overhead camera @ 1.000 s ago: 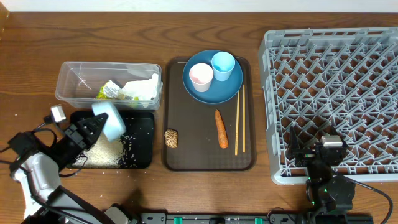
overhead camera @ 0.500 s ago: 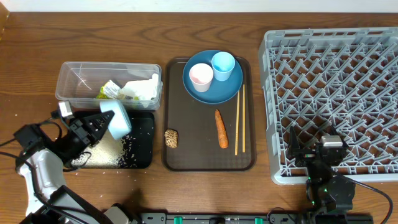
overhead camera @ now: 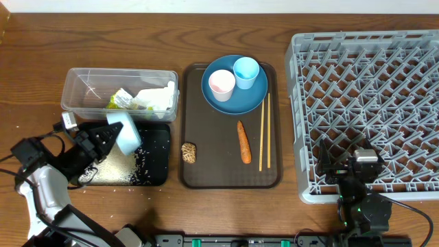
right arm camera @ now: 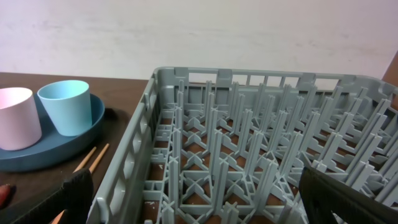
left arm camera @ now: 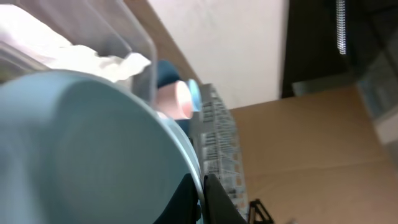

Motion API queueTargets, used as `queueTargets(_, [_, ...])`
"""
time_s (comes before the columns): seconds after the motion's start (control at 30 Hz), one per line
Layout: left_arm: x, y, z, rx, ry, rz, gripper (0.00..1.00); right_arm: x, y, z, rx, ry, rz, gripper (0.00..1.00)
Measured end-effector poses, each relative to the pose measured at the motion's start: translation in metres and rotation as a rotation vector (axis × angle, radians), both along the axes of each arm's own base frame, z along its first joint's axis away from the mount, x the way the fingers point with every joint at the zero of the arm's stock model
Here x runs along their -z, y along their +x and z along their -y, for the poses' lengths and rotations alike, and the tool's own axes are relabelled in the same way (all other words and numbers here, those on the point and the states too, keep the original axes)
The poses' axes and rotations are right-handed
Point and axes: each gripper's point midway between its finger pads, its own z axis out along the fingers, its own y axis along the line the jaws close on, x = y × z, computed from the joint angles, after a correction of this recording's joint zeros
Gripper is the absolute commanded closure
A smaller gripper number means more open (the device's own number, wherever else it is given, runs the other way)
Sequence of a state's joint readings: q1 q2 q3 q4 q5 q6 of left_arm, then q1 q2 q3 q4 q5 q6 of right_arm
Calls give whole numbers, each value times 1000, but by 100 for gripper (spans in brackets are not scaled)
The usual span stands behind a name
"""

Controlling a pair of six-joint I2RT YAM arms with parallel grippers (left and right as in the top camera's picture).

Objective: Sort waste into correct bins and load items into the dishwasher rack
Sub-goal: 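Tip the light-blue bowl over the black tray to dump the rice, then carry the empty bowl right and set it on the brown tray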

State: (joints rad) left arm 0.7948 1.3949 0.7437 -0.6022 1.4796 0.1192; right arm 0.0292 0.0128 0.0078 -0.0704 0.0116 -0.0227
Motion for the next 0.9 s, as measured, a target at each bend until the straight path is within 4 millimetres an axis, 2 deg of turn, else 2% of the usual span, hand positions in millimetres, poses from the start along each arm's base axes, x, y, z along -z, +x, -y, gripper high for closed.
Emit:
queueTargets(0.1, [-2,6,-9,-27,38,-46,94,0,0,0,0,0,0,1])
queueTargets(0.23, [-17,13,-18,-70,157,-69,94,0,0,0,0,0,0,1])
queueTargets(0.4, [-41,16,1,-83,347,-63,94,0,0,0,0,0,0,1])
queueTargets(0.5, [-44,16,24,-64,456,-71,94,0,0,0,0,0,0,1])
queueTargets(0.63, [-41,16,66,22,572,-67,94,0,0,0,0,0,0,1])
queueTargets(0.9, [-16,20,149,229,772,-49,94,0,0,0,0,0,0,1])
